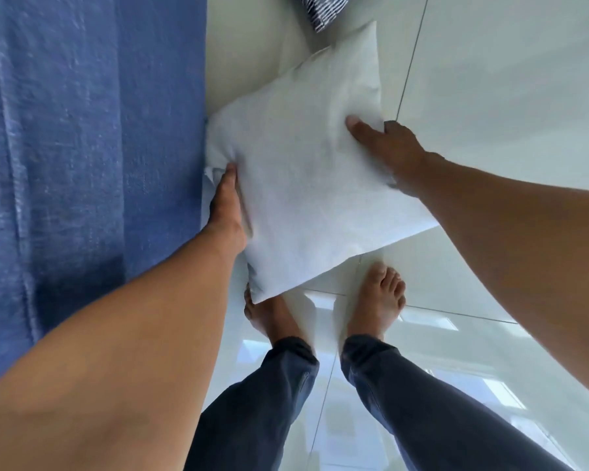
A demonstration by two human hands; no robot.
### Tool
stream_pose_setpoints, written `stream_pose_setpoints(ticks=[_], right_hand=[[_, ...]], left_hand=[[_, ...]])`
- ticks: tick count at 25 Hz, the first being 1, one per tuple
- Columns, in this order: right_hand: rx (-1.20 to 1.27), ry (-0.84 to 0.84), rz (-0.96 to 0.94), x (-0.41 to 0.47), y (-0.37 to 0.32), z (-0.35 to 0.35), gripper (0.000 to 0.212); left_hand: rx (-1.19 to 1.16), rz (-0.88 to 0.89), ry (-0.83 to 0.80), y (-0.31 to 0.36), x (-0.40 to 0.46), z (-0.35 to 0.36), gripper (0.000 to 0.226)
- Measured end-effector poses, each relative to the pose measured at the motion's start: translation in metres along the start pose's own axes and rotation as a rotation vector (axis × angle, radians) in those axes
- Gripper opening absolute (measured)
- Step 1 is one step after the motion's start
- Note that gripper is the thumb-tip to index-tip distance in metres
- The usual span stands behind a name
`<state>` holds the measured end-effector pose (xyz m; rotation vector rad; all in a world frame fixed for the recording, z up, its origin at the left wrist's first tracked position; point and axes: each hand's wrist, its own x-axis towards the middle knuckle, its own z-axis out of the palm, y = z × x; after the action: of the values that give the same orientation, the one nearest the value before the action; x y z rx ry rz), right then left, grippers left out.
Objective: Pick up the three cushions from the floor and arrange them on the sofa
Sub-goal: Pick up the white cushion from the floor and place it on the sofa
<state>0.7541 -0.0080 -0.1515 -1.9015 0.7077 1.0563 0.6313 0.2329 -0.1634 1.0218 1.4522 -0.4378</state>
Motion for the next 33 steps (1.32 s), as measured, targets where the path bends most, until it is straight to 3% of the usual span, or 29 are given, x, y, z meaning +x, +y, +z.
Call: stream_pose_setpoints(ticks=[4,9,16,25,33], right_hand=[[0.125,0.034,-0.044,-0.043,-0.009,-0.014,0.076],[0.172,0.063,-0.046,-0.132,-0.037,-0.065,0.049],[0.222,0.176,-0.094,-0.287,-0.109,-0.145,0.077],[0.306,0.213,-0.216,-0.459,-0.186,-0.203,0.061],[0.302,0.159,-0.342,-0.525,-0.228,-0.213,0.064]], left_hand=[[0.049,0.009,-0.066,0.015,-0.043,0.009,0.065],[0.223,-0.032,-0.022,0.046,-0.145,0.000,0.081],[0.280,0.040,-0.131,0.122,-0.323,-0.011,0.066],[0.266,0.253,-0.153,0.204,-0.517,-0.047,0.059],[0.136,0.368,-0.155,0.223,-0.598,-0.085,0.038]])
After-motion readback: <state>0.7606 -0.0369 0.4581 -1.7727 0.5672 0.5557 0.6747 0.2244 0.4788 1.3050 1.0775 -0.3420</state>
